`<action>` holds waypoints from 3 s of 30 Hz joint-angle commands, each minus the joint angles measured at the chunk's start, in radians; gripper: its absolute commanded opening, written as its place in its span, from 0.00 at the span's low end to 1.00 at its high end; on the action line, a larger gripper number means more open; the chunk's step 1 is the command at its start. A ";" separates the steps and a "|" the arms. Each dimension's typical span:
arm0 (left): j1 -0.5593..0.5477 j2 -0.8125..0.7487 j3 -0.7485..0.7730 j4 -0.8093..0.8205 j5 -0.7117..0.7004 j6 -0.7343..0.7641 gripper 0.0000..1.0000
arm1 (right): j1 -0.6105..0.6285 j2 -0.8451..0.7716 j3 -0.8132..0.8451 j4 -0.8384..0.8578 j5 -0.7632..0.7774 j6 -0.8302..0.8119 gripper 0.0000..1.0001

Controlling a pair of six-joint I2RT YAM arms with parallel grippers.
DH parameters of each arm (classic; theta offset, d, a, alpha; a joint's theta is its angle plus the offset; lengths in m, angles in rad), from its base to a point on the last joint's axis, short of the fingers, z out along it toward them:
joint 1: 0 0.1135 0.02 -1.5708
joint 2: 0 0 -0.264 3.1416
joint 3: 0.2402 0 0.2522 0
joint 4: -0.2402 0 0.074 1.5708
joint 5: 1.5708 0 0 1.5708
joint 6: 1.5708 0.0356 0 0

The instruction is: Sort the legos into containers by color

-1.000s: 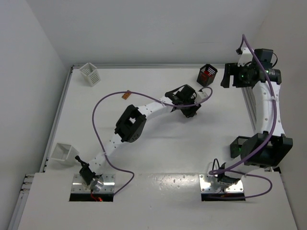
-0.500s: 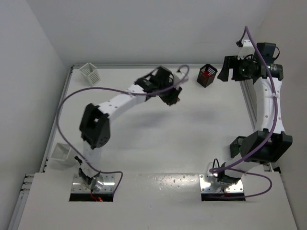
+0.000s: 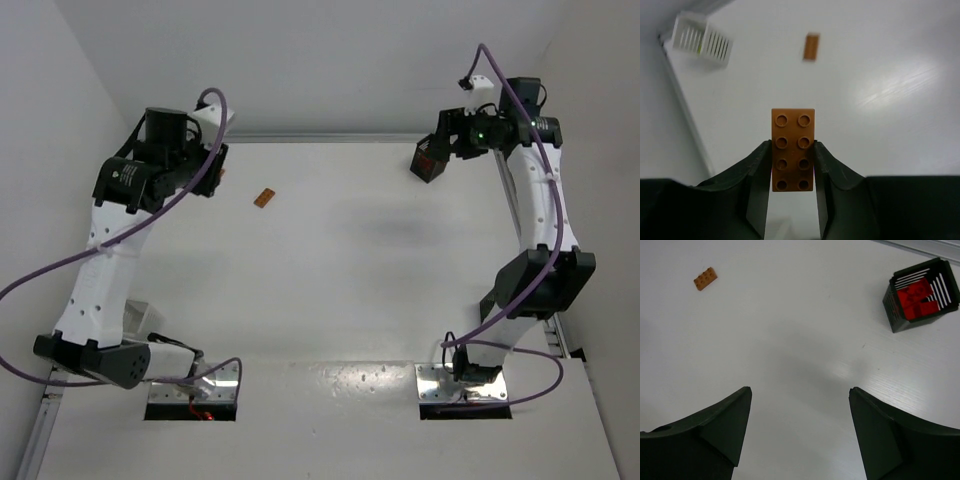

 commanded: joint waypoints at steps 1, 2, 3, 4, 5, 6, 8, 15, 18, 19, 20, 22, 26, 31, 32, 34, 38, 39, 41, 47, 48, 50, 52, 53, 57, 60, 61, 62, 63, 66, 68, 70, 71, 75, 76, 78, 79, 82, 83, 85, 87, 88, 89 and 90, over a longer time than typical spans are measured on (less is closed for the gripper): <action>0.087 -0.007 -0.023 -0.254 -0.173 0.057 0.20 | 0.036 0.004 0.053 0.013 -0.038 -0.021 0.79; 0.128 -0.025 -0.023 -0.284 -0.216 0.068 0.19 | 0.049 0.004 0.062 0.013 -0.038 -0.022 0.79; 0.149 -0.045 -0.049 -0.284 -0.248 0.078 0.19 | 0.049 0.015 0.063 0.013 -0.038 -0.022 0.79; 0.166 -0.074 -0.073 -0.284 -0.282 0.109 0.19 | 0.061 0.015 0.063 0.013 -0.038 -0.031 0.79; 0.196 -0.126 -0.133 -0.284 -0.343 0.124 0.19 | 0.075 0.026 0.063 0.013 -0.038 -0.031 0.79; 0.212 -0.148 -0.168 -0.284 -0.372 0.141 0.19 | 0.075 0.026 0.072 0.013 -0.029 -0.031 0.79; 0.274 -0.189 -0.268 -0.284 -0.408 0.198 0.18 | 0.087 0.049 0.084 0.013 -0.029 -0.031 0.79; 0.468 -0.335 -0.535 -0.284 -0.395 0.391 0.12 | 0.150 0.096 0.127 0.004 0.002 -0.060 0.79; 0.537 -0.346 -0.590 -0.284 -0.395 0.477 0.10 | 0.171 0.116 0.127 0.004 0.013 -0.069 0.79; 0.552 -0.346 -0.599 -0.284 -0.395 0.497 0.10 | 0.184 0.127 0.136 0.004 0.022 -0.069 0.79; 0.583 -0.346 -0.612 -0.284 -0.395 0.534 0.10 | 0.184 0.127 0.136 0.004 0.022 -0.078 0.79; 0.613 -0.335 -0.622 -0.284 -0.395 0.568 0.10 | 0.205 0.138 0.161 0.004 0.034 -0.078 0.79; 0.689 -0.317 -0.644 -0.284 -0.383 0.649 0.10 | 0.225 0.159 0.161 -0.005 0.057 -0.087 0.79; 0.724 -0.298 -0.724 -0.284 -0.353 0.701 0.10 | 0.247 0.170 0.170 -0.005 0.088 -0.097 0.79; 0.724 -0.298 -0.724 -0.284 -0.352 0.701 0.10 | 0.247 0.170 0.170 -0.005 0.088 -0.097 0.79; 0.724 -0.289 -0.753 -0.284 -0.340 0.712 0.10 | 0.256 0.170 0.170 -0.005 0.097 -0.106 0.79; 0.724 -0.268 -0.771 -0.284 -0.320 0.703 0.14 | 0.265 0.170 0.159 -0.005 0.115 -0.106 0.79; 0.724 -0.257 -0.771 -0.284 -0.311 0.703 0.15 | 0.265 0.170 0.159 -0.005 0.115 -0.106 0.79; 0.724 -0.234 -0.771 -0.284 -0.299 0.694 0.22 | 0.265 0.170 0.159 -0.005 0.126 -0.115 0.79; 0.724 -0.170 -0.781 -0.284 -0.288 0.684 0.39 | 0.265 0.161 0.159 -0.014 0.126 -0.115 0.79; 0.724 -0.170 -0.781 -0.284 -0.279 0.684 0.43 | 0.265 0.161 0.150 -0.014 0.126 -0.115 0.79; 0.724 -0.157 -0.758 -0.284 -0.270 0.684 0.53 | 0.265 0.161 0.150 -0.014 0.137 -0.115 0.79; 0.724 -0.131 -0.736 -0.284 -0.261 0.675 0.56 | 0.265 0.161 0.141 -0.014 0.137 -0.115 0.79; 0.724 -0.118 -0.703 -0.284 -0.248 0.675 0.58 | 0.265 0.161 0.141 -0.014 0.137 -0.115 0.79; 0.681 -0.079 -0.603 -0.284 -0.235 0.625 0.61 | 0.265 0.152 0.141 -0.014 0.146 -0.115 0.79; 0.606 -0.042 -0.454 -0.284 -0.169 0.570 0.61 | 0.265 0.143 0.141 -0.005 0.146 -0.115 0.79; 0.553 -0.007 -0.376 -0.284 -0.126 0.521 0.61 | 0.265 0.142 0.141 -0.005 0.146 -0.115 0.79; 0.522 0.013 -0.338 -0.284 -0.097 0.496 0.61 | 0.265 0.142 0.141 -0.005 0.155 -0.115 0.79; 0.494 0.033 -0.299 -0.284 -0.057 0.473 0.61 | 0.265 0.142 0.141 -0.005 0.155 -0.115 0.79; 0.405 0.115 -0.196 -0.247 0.133 0.372 0.60 | 0.265 0.142 0.141 -0.005 0.177 -0.115 0.79; 0.330 0.152 -0.178 -0.166 0.244 0.281 0.58 | 0.265 0.132 0.141 -0.005 0.187 -0.115 0.79; 0.269 0.195 -0.178 -0.082 0.278 0.211 0.58 | 0.265 0.132 0.141 -0.005 0.197 -0.115 0.79; 0.212 0.206 -0.202 0.017 0.289 0.156 0.58 | 0.265 0.123 0.132 0.004 0.206 -0.115 0.79; 0.068 0.348 -0.195 0.219 0.237 0.036 0.58 | 0.265 0.113 0.121 0.004 0.241 -0.124 0.79; 0.054 0.387 -0.179 0.233 0.226 0.023 0.58 | 0.265 0.104 0.110 0.004 0.241 -0.124 0.79; 0.044 0.454 -0.133 0.274 0.201 -0.007 0.58 | 0.265 0.093 0.098 0.013 0.252 -0.124 0.79; 0.044 0.487 -0.118 0.297 0.201 -0.018 0.58 | 0.265 0.093 0.084 0.013 0.263 -0.135 0.79; 0.035 0.632 -0.012 0.325 0.191 -0.052 0.58 | 0.265 0.075 0.061 0.013 0.283 -0.144 0.79; 0.035 0.669 0.018 0.325 0.175 -0.052 0.57 | 0.265 0.066 0.061 0.013 0.283 -0.144 0.79; 0.025 0.770 0.098 0.325 0.155 -0.052 0.57 | 0.265 0.066 0.038 0.013 0.292 -0.144 0.79; 0.014 0.826 0.164 0.325 0.114 -0.061 0.57 | 0.265 0.053 0.027 0.013 0.301 -0.144 0.79; 0.014 0.873 0.184 0.325 0.114 -0.061 0.57 | 0.265 0.044 0.027 0.013 0.301 -0.153 0.79; 0.014 0.892 0.201 0.325 0.096 -0.061 0.57 | 0.265 0.044 0.027 0.013 0.310 -0.153 0.79; 0.014 0.909 0.238 0.325 0.082 -0.061 0.57 | 0.265 0.044 0.018 0.013 0.310 -0.153 0.79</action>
